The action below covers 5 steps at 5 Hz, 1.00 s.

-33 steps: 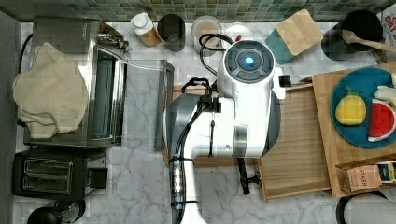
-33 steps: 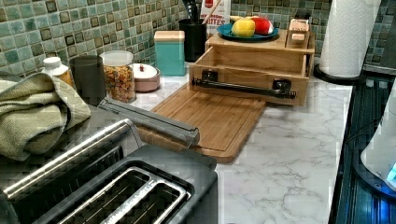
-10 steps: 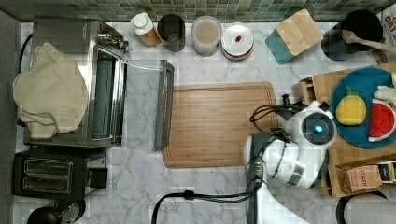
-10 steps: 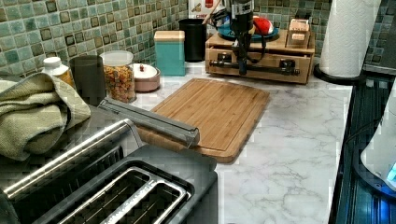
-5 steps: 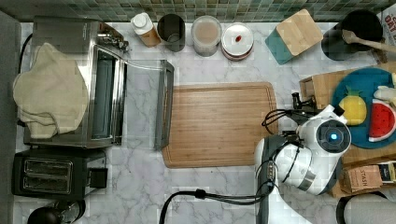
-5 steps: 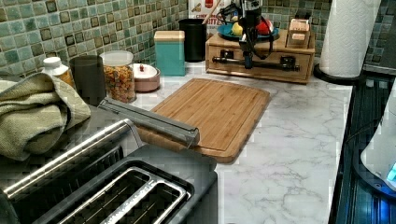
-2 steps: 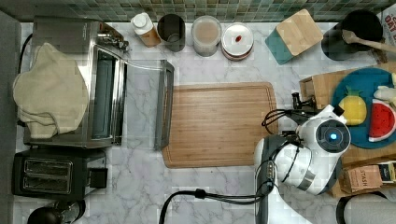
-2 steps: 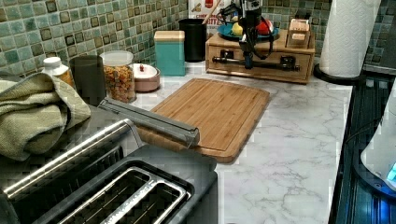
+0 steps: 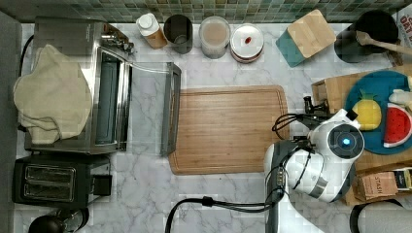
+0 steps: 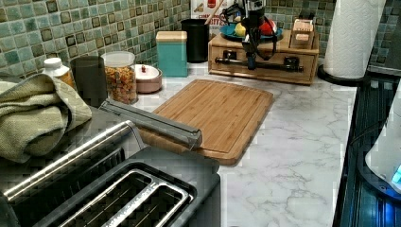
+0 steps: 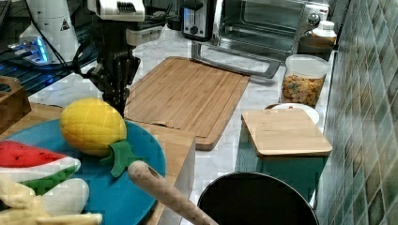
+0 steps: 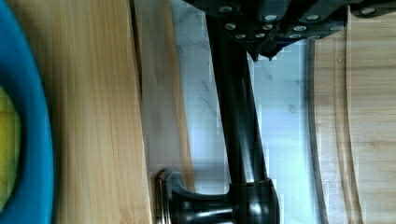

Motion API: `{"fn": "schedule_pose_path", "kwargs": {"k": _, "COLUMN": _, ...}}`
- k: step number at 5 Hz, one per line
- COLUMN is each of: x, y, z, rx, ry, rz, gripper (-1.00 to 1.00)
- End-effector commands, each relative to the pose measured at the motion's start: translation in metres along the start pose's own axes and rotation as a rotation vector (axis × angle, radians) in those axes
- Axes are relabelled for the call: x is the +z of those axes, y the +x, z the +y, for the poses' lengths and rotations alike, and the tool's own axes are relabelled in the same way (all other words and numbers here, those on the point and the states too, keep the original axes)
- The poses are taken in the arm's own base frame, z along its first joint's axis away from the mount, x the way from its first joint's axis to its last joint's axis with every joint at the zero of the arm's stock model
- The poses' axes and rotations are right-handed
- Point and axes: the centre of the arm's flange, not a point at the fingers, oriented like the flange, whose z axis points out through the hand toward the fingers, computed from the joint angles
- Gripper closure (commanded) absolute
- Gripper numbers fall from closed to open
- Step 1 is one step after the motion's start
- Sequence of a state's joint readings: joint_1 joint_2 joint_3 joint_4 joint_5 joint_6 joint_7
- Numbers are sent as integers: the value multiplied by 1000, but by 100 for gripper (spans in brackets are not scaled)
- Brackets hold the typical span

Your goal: Close the drawer.

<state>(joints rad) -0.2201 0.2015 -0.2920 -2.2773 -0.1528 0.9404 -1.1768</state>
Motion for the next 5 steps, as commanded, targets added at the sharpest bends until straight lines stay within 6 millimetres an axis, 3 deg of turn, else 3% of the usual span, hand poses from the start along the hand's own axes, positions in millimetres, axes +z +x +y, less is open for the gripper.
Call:
{"fn": "schedule_pose_path", "kwargs": {"k": 1, "x": -24, "y": -56, "z": 118, "rx": 167, "ry": -66, "rz": 32, "gripper": 100}}
{"fn": "schedule_pose_path", "kwargs": {"k": 5, "x": -24, "y": -56, "z": 118, "rx": 167, "ry": -66, "rz": 32, "gripper": 100}}
